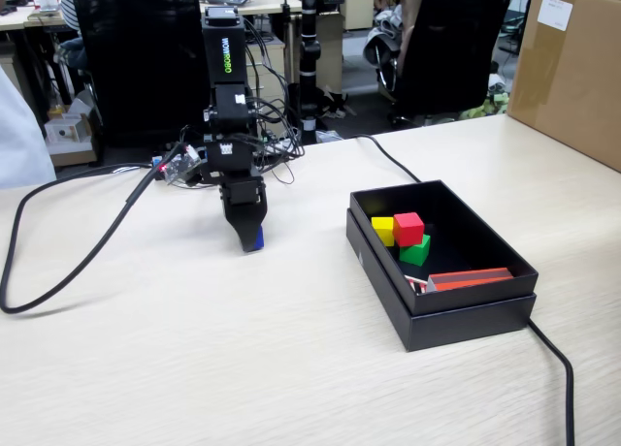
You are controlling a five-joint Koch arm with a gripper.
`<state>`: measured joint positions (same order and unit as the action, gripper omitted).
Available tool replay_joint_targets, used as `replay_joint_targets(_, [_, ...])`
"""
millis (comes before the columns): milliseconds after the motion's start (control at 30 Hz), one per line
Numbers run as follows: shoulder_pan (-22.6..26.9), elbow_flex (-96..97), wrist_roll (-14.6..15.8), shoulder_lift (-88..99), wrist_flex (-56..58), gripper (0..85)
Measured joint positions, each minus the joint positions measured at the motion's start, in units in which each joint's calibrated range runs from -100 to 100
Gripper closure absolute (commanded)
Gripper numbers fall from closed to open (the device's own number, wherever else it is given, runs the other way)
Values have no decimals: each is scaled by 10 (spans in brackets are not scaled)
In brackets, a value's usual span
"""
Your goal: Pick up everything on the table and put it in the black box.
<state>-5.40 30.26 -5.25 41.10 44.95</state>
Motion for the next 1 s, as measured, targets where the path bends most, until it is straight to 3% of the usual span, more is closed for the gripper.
replay_joint_targets(200, [41, -162, 11, 38, 51, 763])
replay_joint_targets(433, [160, -434, 71, -78, 141, 762])
replay_joint_targets(600, [208, -489, 103, -211, 174, 761])
replay_joint_targets(1000, [219, -495, 109, -339, 177, 755])
